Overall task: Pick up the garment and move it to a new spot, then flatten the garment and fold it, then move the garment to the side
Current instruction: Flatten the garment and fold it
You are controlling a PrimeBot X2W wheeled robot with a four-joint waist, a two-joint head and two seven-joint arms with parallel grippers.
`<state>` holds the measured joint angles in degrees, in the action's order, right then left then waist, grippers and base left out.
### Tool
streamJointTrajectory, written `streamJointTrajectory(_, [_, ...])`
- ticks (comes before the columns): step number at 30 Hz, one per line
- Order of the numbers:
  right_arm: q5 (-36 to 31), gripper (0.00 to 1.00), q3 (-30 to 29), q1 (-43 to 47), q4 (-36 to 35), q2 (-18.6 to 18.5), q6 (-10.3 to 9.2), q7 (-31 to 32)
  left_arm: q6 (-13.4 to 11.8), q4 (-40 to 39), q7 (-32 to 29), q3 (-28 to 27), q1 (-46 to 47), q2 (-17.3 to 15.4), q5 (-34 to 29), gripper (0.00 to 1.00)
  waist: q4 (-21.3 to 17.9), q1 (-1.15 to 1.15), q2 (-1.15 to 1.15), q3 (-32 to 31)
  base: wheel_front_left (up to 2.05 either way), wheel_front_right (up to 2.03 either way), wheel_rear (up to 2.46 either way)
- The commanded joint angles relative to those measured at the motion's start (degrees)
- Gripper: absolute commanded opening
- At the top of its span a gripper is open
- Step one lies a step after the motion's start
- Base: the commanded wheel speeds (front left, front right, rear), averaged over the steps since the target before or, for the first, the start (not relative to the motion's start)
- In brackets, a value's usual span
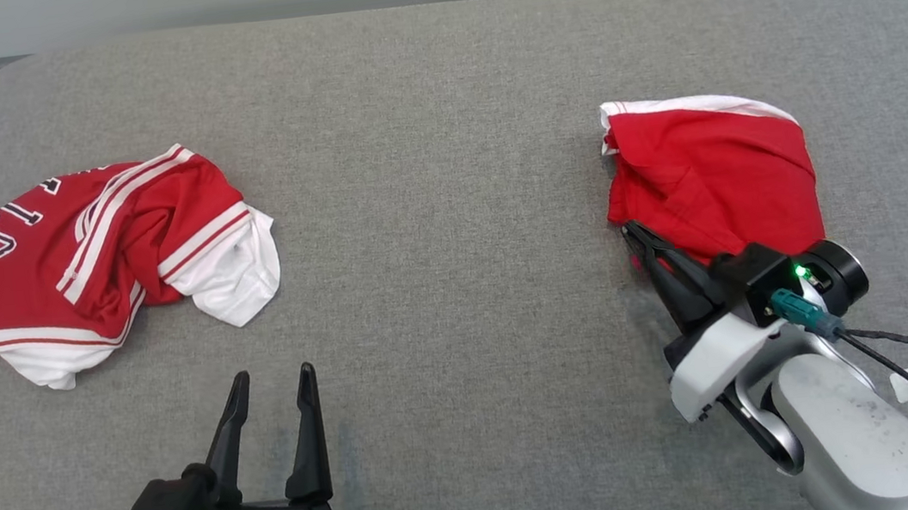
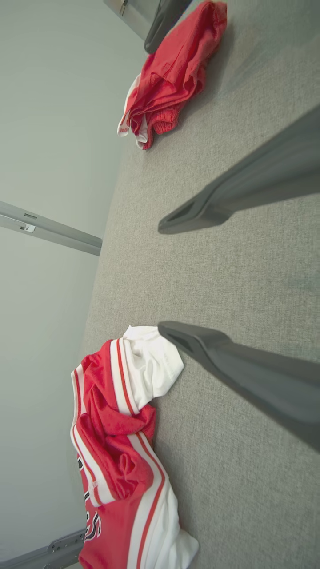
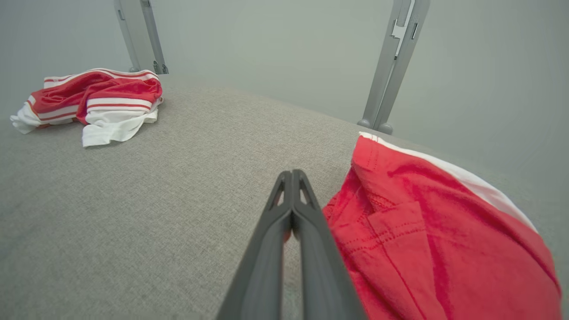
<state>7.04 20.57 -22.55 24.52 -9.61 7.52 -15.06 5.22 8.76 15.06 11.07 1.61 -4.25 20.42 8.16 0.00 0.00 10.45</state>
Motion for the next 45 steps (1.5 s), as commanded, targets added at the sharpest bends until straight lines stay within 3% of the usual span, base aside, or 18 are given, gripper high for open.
streamJointTrajectory(1, [0.51, 0.00, -0.12, 1.50, -1.13, -1.10, -0.06, -0.15, 0.37, 0.09, 0.14, -0.41, -0.95, 0.41, -0.58, 1.00, -0.89, 0.00, 0.00, -1.41, 0.00, 0.00, 0.00])
streamJointTrajectory(8, [0.44, 0.00, -4.75, 7.56, -5.76, -1.73, -0.06, -0.15, 0.68, 0.37, 0.15, -2.03, -4.84, 0.93, -0.57, 1.00, -2.36, 0.00, 0.00, -6.59, 0.00, 0.00, 0.00])
streamJointTrajectory(9, [0.05, 0.13, -5.73, 8.79, -6.71, -1.55, -0.06, -0.15, 0.72, 0.38, 0.15, -2.34, -5.48, 0.98, -0.63, 1.00, -2.53, 0.00, 0.00, -7.36, 0.00, 0.00, 0.00])
streamJointTrajectory(10, [-0.38, 0.35, -6.87, 10.01, -7.65, -1.42, -0.06, -0.15, 0.78, 0.42, 0.15, -2.63, -6.16, 1.01, -0.74, 1.00, -2.67, 0.00, 0.00, -8.16, 0.00, 0.00, 0.00])
streamJointTrajectory(11, [-0.63, 0.49, -8.00, 11.43, -8.51, -1.21, -0.06, -0.15, 0.82, 0.47, 0.15, -2.87, -6.85, 1.04, -0.87, 1.00, -2.80, 0.00, 0.00, -8.84, 0.00, 0.00, 0.00])
streamJointTrajectory(12, [-0.83, 0.62, -8.91, 12.68, -9.30, -0.98, -0.06, -0.15, 0.83, 0.43, 0.15, -3.05, -7.41, 1.07, -1.05, 1.00, -2.95, 0.00, 0.00, -9.37, 0.00, 0.00, 0.00])
streamJointTrajectory(13, [-1.06, 0.65, -9.90, 13.64, -10.03, -0.86, -0.06, -0.15, 0.83, 0.31, 0.15, -3.28, -7.74, 1.12, -1.18, 1.00, -3.08, 0.00, 0.00, -9.63, 0.00, 0.00, 0.00])
streamJointTrajectory(16, [-1.60, 0.34, -11.95, 15.44, -10.57, -0.70, -0.05, -0.15, 0.92, 0.01, 0.15, -3.62, -8.05, 1.20, -1.42, 1.00, -3.39, 0.00, 0.00, -9.74, 0.00, 0.00, 0.00])
streamJointTrajectory(17, [-1.78, 0.28, -12.52, 15.33, -10.40, -0.66, -0.06, -0.15, 1.00, -0.10, 0.15, -3.51, -7.86, 1.22, -1.55, 1.00, -3.40, 0.00, 0.00, -9.45, 0.00, 0.00, 0.00])
streamJointTrajectory(18, [-1.75, 0.13, -13.09, 14.79, -10.11, -0.53, -0.05, -0.15, 1.09, -0.24, 0.15, -3.42, -7.44, 1.23, -1.53, 1.00, -3.35, 0.00, 0.00, -8.96, 0.00, 0.00, 0.00])
streamJointTrajectory(20, [-2.02, 0.00, -14.45, 12.89, -9.26, -0.58, -0.06, -0.16, 1.23, -0.46, 0.15, -3.05, -6.10, 1.25, -1.58, 1.00, -3.02, 0.00, 0.00, -7.59, 0.00, 0.00, 0.00])
streamJointTrajectory(32, [-5.93, 0.00, -24.55, -0.25, 1.25, -1.54, -0.05, -0.16, 0.90, -1.12, 0.15, 0.62, 0.77, 1.31, -0.13, 1.00, 2.96, 0.00, 0.00, 3.90, 0.00, 0.00, 0.00])
streamJointTrajectory(40, [-9.08, 0.00, -24.87, -3.43, 9.24, -0.11, -0.06, -0.16, 0.32, -1.07, 0.15, 2.06, 3.20, 1.32, -0.13, 1.00, 6.40, 0.00, 0.00, 6.33, 0.00, 0.00, 0.00])
streamJointTrajectory(45, [-8.79, 0.00, -22.37, -2.21, 10.21, 1.42, -0.06, -0.16, -0.09, -1.24, 0.15, 2.24, 3.12, 1.32, 0.04, 1.00, 6.90, 0.00, 0.00, 5.86, 0.00, 0.00, 0.00])
